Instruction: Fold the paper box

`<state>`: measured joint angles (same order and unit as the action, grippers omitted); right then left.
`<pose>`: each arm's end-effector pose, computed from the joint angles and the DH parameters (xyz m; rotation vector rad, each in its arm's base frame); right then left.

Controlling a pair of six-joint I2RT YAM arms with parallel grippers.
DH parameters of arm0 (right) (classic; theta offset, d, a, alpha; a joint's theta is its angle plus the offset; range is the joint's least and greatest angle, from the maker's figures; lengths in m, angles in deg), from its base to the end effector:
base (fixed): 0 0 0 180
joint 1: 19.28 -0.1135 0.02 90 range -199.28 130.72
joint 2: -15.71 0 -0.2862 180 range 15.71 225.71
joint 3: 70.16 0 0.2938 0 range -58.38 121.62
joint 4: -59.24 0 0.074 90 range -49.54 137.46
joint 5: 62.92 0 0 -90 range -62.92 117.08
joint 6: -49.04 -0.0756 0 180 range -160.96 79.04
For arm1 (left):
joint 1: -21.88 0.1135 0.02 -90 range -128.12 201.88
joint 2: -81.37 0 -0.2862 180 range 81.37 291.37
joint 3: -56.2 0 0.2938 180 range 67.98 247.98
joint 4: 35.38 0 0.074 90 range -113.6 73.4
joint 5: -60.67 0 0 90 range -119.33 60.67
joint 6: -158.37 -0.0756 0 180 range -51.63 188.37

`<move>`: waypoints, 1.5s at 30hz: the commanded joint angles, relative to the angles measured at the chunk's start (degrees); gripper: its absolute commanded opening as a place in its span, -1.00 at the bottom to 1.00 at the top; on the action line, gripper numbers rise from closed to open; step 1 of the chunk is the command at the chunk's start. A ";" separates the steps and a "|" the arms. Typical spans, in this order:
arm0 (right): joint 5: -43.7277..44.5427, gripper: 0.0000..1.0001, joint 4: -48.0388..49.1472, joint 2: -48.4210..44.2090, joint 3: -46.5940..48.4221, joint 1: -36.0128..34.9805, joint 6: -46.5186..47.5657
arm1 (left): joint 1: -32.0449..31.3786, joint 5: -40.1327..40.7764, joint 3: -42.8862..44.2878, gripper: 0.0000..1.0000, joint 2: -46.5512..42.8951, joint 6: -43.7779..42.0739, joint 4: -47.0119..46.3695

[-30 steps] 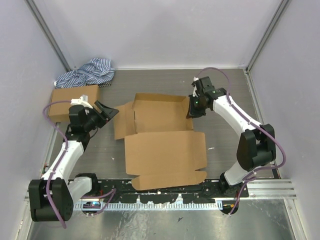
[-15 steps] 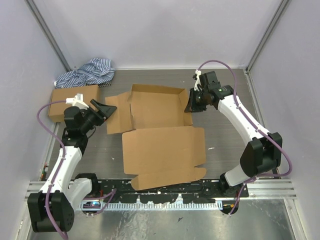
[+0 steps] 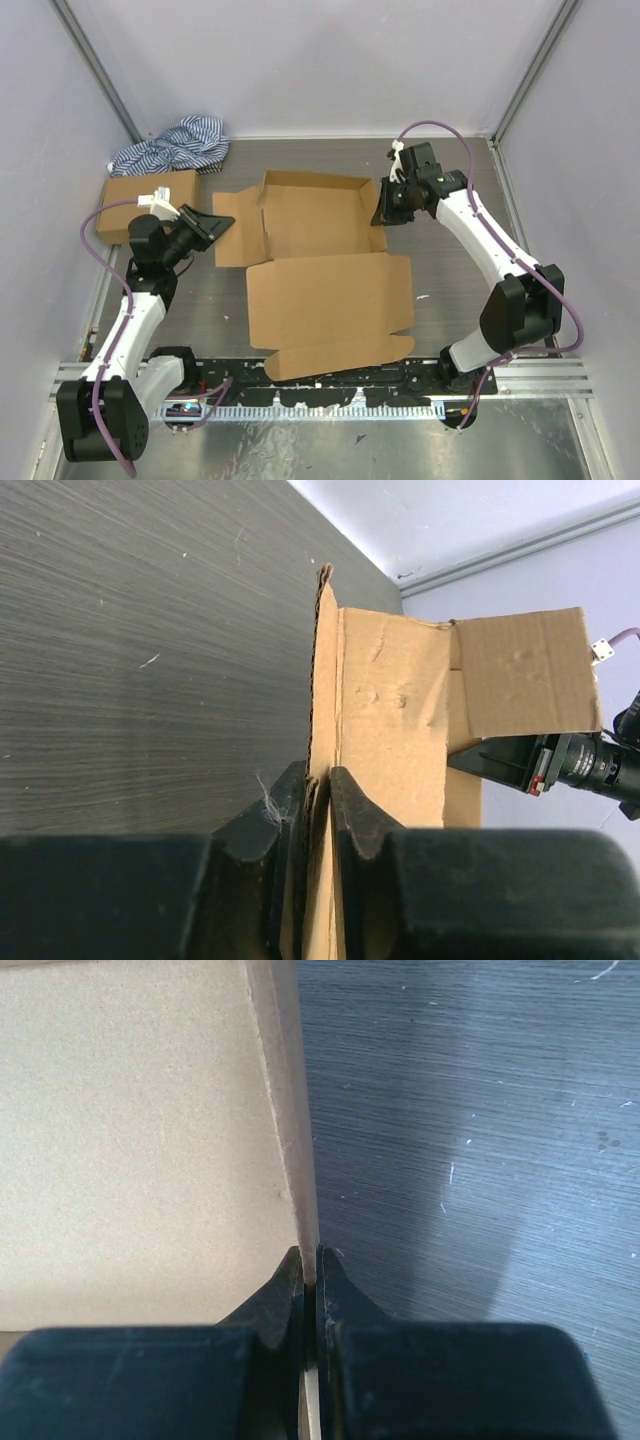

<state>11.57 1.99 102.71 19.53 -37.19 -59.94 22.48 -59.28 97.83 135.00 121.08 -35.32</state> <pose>0.3588 0.1372 0.2935 -0.0880 2.5768 0.5932 0.2745 -0.0349 0.2537 -0.4724 1.8337 -1.1023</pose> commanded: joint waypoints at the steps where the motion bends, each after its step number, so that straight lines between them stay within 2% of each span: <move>1: 3.85 -0.98 1.18 1.06 0.96 0.14 -0.84 | 0.20 0.35 0.93 -0.60 -0.64 -2.05 2.35; 7: 10.12 -0.98 2.34 4.60 -1.77 0.12 -1.01 | 0.21 1.38 5.04 -0.76 1.24 -6.01 8.59; 14: 13.31 -0.98 4.77 7.08 -3.70 -2.03 -1.57 | -0.67 -2.95 5.33 -0.82 6.57 -6.13 5.17; 26: 22.57 -0.98 3.73 13.95 -0.85 -6.86 -3.63 | -9.47 2.03 5.56 -0.86 17.11 -10.30 3.08; 27: 22.96 -0.98 3.79 14.78 -0.68 -7.21 -3.61 | -10.04 2.54 5.74 -0.84 18.00 -10.71 3.15; 36: 23.24 -0.98 5.13 18.56 -0.92 -8.67 -3.62 | -11.55 1.01 5.31 -0.21 27.17 -11.95 -0.53; 39: 23.49 -0.98 5.13 19.05 -1.08 -8.72 -3.62 | -11.56 0.78 4.58 -0.07 28.70 -11.69 -1.94; 45: 24.36 -0.98 5.26 19.77 -1.76 -8.73 -3.45 | -11.59 -0.10 3.78 0.03 26.58 -9.20 -4.93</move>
<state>34.39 6.58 121.84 16.43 -45.58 -62.37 11.09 -58.02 102.15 163.68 110.63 -35.39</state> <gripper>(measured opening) 0.074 0.498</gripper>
